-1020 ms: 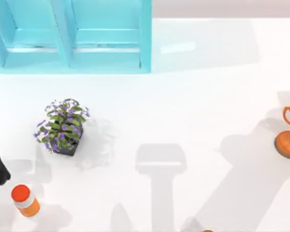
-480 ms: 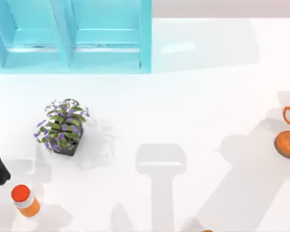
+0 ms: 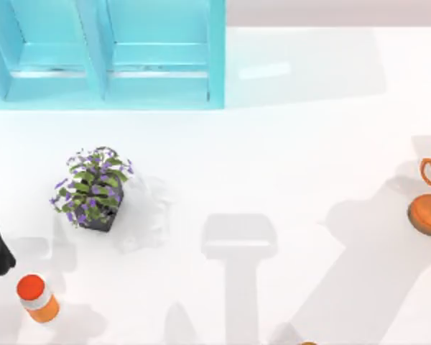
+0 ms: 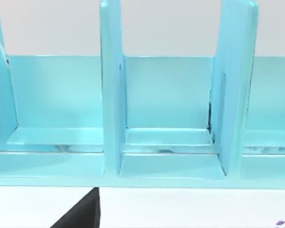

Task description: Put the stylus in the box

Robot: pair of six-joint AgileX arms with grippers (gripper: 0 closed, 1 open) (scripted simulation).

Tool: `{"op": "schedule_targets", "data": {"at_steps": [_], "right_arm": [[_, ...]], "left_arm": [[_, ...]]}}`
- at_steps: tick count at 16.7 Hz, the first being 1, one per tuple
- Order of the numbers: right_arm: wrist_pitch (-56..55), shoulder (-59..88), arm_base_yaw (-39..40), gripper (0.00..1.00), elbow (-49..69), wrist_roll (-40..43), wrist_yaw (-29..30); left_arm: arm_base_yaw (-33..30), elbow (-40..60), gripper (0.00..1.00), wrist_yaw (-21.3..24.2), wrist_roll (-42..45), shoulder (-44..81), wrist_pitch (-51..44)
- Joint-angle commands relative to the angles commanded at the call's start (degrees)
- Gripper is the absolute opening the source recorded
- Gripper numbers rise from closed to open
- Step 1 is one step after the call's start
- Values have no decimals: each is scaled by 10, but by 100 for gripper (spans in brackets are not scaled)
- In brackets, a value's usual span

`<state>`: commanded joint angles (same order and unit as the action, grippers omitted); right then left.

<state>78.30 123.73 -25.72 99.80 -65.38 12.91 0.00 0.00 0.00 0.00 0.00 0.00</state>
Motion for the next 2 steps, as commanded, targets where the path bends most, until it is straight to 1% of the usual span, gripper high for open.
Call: {"op": "schedule_targets", "data": {"at_steps": [2], "right_arm": [[0, 0, 0, 100, 0, 0, 0]], "left_arm": [[0, 0, 100, 0, 0, 0, 0]]}}
